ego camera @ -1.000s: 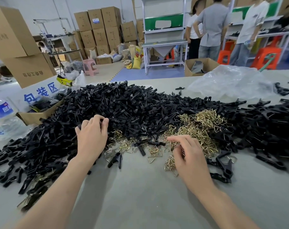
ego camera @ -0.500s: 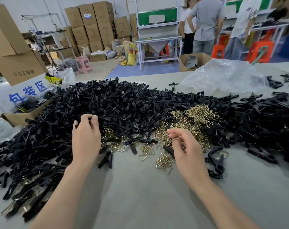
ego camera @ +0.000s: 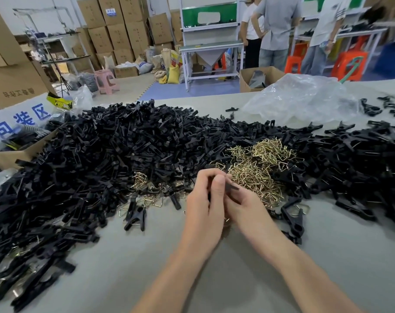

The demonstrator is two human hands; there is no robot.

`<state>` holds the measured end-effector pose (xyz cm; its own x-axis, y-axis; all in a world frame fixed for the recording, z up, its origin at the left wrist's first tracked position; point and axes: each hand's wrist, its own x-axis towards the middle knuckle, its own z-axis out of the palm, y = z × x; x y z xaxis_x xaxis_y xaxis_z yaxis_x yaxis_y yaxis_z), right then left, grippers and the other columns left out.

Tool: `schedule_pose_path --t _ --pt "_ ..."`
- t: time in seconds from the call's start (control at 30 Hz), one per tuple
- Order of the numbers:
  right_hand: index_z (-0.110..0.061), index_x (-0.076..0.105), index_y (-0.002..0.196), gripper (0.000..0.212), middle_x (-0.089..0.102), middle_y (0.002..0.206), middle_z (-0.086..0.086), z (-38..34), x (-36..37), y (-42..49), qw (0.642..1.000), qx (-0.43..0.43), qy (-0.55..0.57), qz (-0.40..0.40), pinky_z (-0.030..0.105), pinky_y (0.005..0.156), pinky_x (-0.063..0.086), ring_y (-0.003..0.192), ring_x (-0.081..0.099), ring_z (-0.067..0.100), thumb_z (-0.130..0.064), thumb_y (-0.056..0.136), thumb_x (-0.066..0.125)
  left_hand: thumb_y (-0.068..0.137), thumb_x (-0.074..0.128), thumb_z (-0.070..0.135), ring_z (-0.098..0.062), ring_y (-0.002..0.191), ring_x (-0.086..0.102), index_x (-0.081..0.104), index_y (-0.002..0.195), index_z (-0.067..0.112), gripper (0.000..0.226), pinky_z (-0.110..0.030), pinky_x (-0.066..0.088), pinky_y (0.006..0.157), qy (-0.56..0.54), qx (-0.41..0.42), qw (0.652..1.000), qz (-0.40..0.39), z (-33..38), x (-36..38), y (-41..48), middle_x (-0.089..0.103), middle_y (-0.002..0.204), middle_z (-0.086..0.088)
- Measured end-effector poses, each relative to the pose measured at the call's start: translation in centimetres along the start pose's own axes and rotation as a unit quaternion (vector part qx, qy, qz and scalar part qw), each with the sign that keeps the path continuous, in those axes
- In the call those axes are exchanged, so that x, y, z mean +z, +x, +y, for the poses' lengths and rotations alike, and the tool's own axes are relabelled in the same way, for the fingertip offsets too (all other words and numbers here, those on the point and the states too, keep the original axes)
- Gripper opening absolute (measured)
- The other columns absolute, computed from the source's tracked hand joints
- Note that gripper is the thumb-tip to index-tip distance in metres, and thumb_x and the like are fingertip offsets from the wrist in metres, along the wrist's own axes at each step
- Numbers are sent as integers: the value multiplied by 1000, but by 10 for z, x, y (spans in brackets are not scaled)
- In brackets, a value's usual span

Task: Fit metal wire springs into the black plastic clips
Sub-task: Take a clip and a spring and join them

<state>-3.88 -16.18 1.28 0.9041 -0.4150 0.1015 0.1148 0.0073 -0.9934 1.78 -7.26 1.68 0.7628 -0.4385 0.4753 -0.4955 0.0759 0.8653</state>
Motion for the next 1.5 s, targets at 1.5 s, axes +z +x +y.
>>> schedule_pose_path --t 1.5 --pt "-22 68 124 32 73 91 1 11 -14 14 988 29 150 0 22 73 56 75 66 9 -27 92 63 94 61 -1 -13 79 70 70 111 18 27 -21 57 75 -261 -231 937 16 -17 -25 20 73 90 1"
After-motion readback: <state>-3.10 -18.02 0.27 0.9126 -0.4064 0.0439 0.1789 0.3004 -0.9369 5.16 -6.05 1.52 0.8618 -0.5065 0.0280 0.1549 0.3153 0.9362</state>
